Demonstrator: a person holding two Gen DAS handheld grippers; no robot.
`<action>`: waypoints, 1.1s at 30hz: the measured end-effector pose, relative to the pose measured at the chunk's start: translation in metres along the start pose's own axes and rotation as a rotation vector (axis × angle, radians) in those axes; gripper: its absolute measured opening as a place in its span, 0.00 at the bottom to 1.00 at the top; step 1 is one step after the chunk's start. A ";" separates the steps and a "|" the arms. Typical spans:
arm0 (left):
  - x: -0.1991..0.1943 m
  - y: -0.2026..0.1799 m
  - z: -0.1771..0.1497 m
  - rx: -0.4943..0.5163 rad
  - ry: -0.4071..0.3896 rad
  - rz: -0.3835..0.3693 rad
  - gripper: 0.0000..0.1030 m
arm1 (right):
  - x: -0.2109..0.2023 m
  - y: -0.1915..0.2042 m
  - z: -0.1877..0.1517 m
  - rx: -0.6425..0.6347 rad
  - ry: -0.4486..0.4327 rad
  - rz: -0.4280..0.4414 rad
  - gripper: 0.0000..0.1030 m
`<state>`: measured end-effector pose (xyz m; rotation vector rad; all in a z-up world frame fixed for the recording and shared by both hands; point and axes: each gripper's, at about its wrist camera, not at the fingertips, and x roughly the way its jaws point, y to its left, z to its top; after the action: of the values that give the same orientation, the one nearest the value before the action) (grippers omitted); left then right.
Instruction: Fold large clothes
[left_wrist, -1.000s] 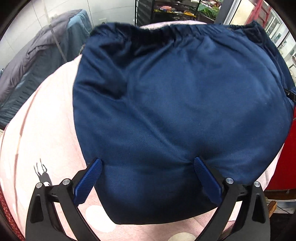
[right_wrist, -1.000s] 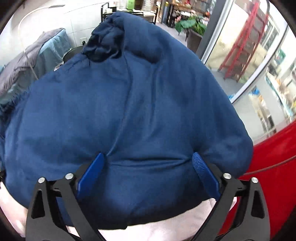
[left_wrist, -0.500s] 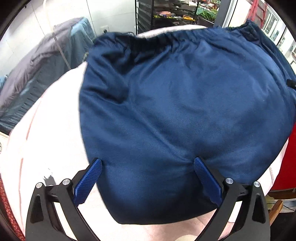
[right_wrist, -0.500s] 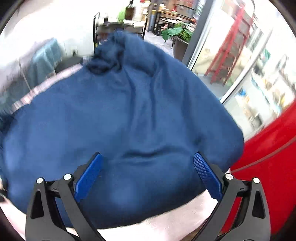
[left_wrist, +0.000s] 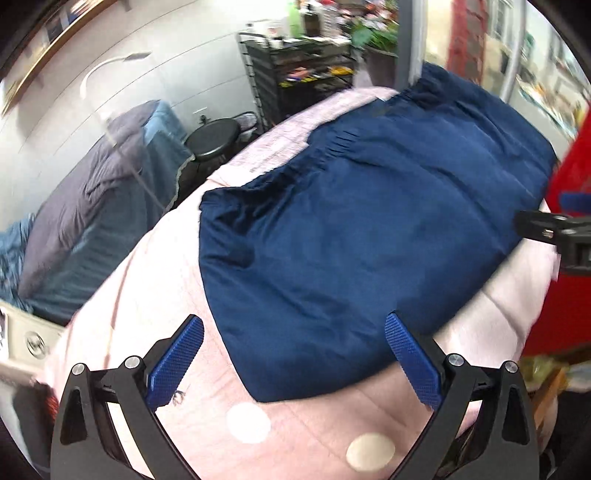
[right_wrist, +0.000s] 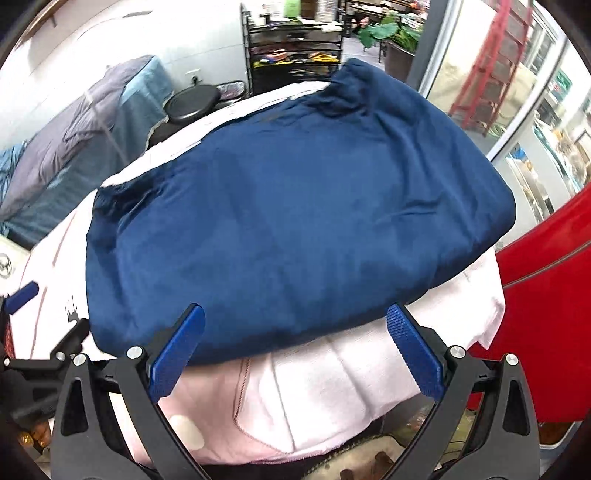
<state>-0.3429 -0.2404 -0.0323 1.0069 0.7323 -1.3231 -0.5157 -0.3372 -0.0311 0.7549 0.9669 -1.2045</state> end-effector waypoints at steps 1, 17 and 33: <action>-0.004 -0.003 -0.003 0.016 0.007 -0.011 0.94 | -0.002 0.006 0.000 -0.016 -0.001 -0.016 0.94; 0.006 -0.003 -0.009 0.002 0.193 -0.047 0.94 | -0.010 0.007 -0.008 -0.003 0.031 -0.102 0.94; 0.012 -0.005 -0.011 -0.002 0.216 -0.085 0.94 | -0.008 0.016 -0.005 -0.045 0.054 -0.131 0.94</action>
<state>-0.3447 -0.2358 -0.0483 1.1395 0.9481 -1.2983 -0.5020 -0.3260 -0.0264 0.7000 1.0986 -1.2772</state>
